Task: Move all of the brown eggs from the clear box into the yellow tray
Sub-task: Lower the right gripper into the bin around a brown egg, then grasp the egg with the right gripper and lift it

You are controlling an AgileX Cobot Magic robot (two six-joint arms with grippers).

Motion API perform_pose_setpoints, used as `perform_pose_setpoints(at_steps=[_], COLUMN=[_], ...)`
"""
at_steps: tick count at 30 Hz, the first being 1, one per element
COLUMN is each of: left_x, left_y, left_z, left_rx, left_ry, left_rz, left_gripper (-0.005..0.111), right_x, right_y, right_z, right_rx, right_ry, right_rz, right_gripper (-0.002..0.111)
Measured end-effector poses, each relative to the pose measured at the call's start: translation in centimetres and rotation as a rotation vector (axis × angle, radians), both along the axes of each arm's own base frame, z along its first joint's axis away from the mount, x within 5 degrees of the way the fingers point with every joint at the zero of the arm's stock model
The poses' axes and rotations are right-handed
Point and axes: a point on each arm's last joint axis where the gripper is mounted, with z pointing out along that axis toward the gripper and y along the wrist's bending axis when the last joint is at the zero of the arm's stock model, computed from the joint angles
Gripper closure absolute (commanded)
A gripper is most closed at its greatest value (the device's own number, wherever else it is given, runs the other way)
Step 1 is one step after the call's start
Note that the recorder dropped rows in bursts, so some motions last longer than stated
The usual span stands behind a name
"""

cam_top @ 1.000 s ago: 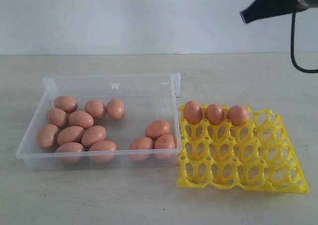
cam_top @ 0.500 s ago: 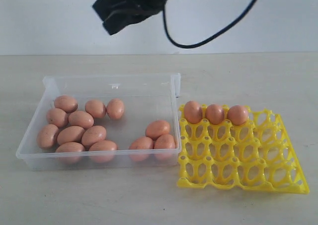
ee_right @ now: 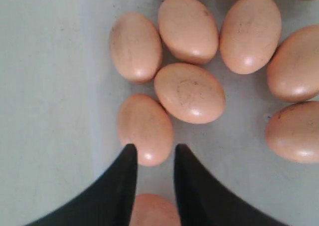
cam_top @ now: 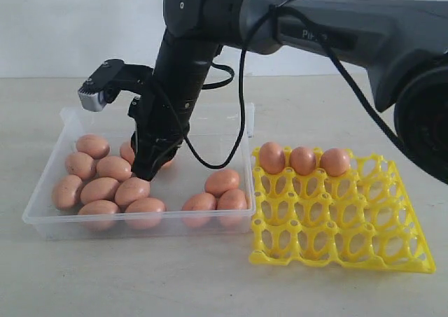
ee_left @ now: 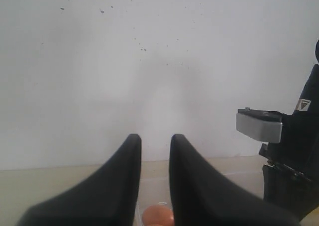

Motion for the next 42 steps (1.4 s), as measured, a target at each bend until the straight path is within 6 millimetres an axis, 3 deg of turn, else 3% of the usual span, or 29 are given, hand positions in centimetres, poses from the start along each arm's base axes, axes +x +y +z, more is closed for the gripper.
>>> perform_pose_setpoints(at_steps=[2, 8, 17, 21, 26, 36, 39, 40, 42], left_x=[0.0, 0.0, 0.1, 0.1, 0.1, 0.0, 0.0, 0.0, 0.0], left_y=[0.0, 0.0, 0.3, 0.3, 0.4, 0.6, 0.6, 0.6, 0.6], left_z=[0.0, 0.0, -2.0, -2.2, -2.7, -3.5, -3.5, -3.5, -3.5], left_rx=[0.0, 0.0, 0.019, 0.021, 0.025, 0.034, 0.034, 0.034, 0.034], left_ry=[0.0, 0.0, 0.22, 0.239, 0.293, 0.391, 0.391, 0.391, 0.391], left_rz=[0.0, 0.0, 0.034, 0.037, 0.045, 0.06, 0.06, 0.06, 0.06], left_gripper=[0.085, 0.085, 0.085, 0.085, 0.085, 0.085, 0.085, 0.085, 0.085], right_x=[0.3, 1.0, 2.2, 2.0, 1.7, 1.0, 1.0, 1.1, 1.1], right_y=[0.0, 0.2, 1.9, 2.3, 2.5, 3.3, 3.2, 3.2, 3.1], right_z=[-0.6, -2.6, -2.0, -2.7, -5.7, -8.0, -8.0, -8.0, -8.1], right_rx=[-0.023, -0.046, 0.101, 0.111, 0.068, 0.054, 0.047, 0.041, 0.027], right_ry=[-0.042, -0.082, -0.263, -0.248, -0.161, -0.113, -0.106, -0.104, -0.085], right_rz=[0.034, 0.091, 0.067, 0.081, 0.106, 0.133, 0.113, 0.101, 0.047], right_gripper=[0.048, 0.049, 0.049, 0.049, 0.049, 0.049, 0.06, 0.077, 0.098])
